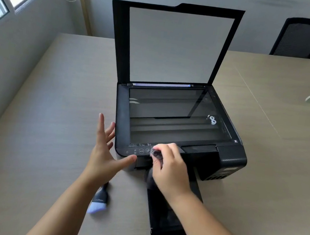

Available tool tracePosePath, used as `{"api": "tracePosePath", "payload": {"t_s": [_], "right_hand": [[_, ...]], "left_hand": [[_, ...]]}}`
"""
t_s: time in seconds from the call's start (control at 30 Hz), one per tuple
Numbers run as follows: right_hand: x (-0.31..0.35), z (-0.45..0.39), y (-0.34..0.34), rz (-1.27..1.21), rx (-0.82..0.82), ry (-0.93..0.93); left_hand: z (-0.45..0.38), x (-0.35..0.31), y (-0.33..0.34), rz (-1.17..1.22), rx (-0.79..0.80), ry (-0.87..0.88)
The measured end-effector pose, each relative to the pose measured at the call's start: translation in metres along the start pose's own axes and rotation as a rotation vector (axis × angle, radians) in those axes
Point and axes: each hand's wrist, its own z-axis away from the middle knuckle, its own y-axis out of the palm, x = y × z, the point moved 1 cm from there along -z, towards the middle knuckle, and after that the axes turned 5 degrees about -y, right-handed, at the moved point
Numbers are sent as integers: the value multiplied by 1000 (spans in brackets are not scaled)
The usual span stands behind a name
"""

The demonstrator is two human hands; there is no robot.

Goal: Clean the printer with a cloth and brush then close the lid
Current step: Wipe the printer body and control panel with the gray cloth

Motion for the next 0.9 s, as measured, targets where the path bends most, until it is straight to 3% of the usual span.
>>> {"api": "tracePosePath", "payload": {"t_s": [0.17, 0.27, 0.4, 0.53, 0.63, 0.8, 0.9], "right_hand": [[-7, -28, -19, 128, 9, 175], [18, -42, 4, 128, 66, 90], [64, -56, 42, 149, 307, -94], [52, -68, 22, 250, 440, -22], [34, -74, 0, 275, 428, 137], [78, -78, 41, 150, 486, -17], [76, -71, 35, 55, 419, 53]], "left_hand": [[-2, 6, -18, 26, 62, -45], [-3, 6, -25, 34, 117, -62], [-6, 3, -30, 23, 167, -69], [-9, 3, -34, 6, 201, -66], [-11, 6, -35, 7, 203, -72], [-14, 10, -38, 20, 191, -87], [-18, 12, -40, 14, 204, -110]]}}
